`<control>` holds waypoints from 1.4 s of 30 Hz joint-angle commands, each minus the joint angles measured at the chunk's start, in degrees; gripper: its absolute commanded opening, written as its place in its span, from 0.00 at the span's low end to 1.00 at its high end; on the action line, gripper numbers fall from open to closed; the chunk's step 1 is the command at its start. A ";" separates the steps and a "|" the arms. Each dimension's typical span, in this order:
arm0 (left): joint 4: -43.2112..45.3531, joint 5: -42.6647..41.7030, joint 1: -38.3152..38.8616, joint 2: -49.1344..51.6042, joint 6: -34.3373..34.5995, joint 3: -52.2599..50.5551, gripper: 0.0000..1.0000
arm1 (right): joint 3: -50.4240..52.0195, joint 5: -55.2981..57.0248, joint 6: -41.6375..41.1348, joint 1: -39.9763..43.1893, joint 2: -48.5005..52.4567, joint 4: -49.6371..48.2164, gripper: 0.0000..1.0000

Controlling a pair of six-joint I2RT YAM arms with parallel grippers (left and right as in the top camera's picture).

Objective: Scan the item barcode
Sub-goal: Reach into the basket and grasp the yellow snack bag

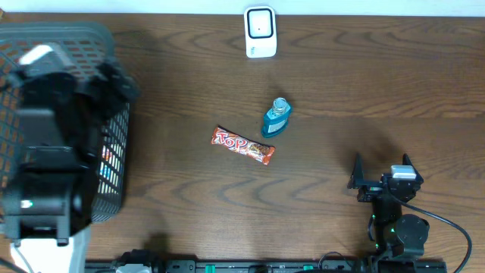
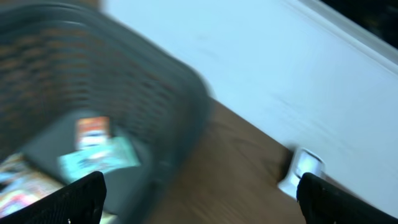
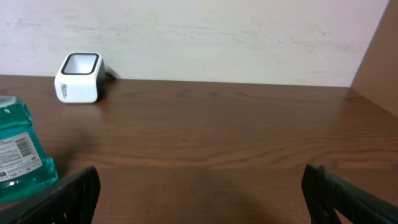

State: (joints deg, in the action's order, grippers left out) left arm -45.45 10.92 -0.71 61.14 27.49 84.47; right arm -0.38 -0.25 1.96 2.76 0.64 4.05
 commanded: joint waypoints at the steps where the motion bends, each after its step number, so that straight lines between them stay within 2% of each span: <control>1: -3.91 0.70 -8.48 3.93 4.96 2.71 0.98 | 0.07 -0.28 0.48 -0.20 -0.26 0.22 0.99; 5: -10.86 0.70 -18.36 9.53 14.08 2.73 0.98 | 0.07 -0.31 0.48 -0.20 -0.26 0.22 0.99; 9: -17.49 0.70 -25.92 17.31 20.20 2.71 0.98 | 0.07 -0.31 0.48 -0.20 -0.26 0.22 0.99; 14: -23.52 0.20 -30.77 26.25 24.41 1.49 0.98 | 0.07 -0.31 0.48 -0.20 -0.26 0.22 0.99; 19: -23.45 0.26 -33.00 33.48 24.50 -1.64 0.98 | 0.07 -0.31 0.48 -0.20 -0.26 0.20 0.99; 25: -15.74 0.76 -33.03 35.80 24.48 -10.60 0.98 | 0.07 -0.31 0.48 -0.20 -0.26 0.22 0.99; 30: -3.23 0.00 -33.03 35.80 23.04 -20.63 0.98 | 0.07 -0.31 0.48 -0.20 -0.26 0.22 0.99; 33: 5.27 -2.58 -33.03 35.85 19.52 -25.64 0.98 | 0.07 -0.31 0.48 -0.20 -0.26 0.20 0.99; 41: 12.28 -2.93 -33.03 35.95 19.06 -29.59 0.99 | 0.07 -0.31 0.48 -0.20 -0.26 0.22 0.99; 42: 12.59 -2.93 -33.03 35.98 19.06 -29.90 0.93 | 0.07 -0.31 0.48 -0.20 -0.26 0.22 0.99</control>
State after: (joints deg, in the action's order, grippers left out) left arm -33.10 8.93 -33.61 95.79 47.83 57.04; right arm -0.38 -0.25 1.96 2.76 0.64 4.05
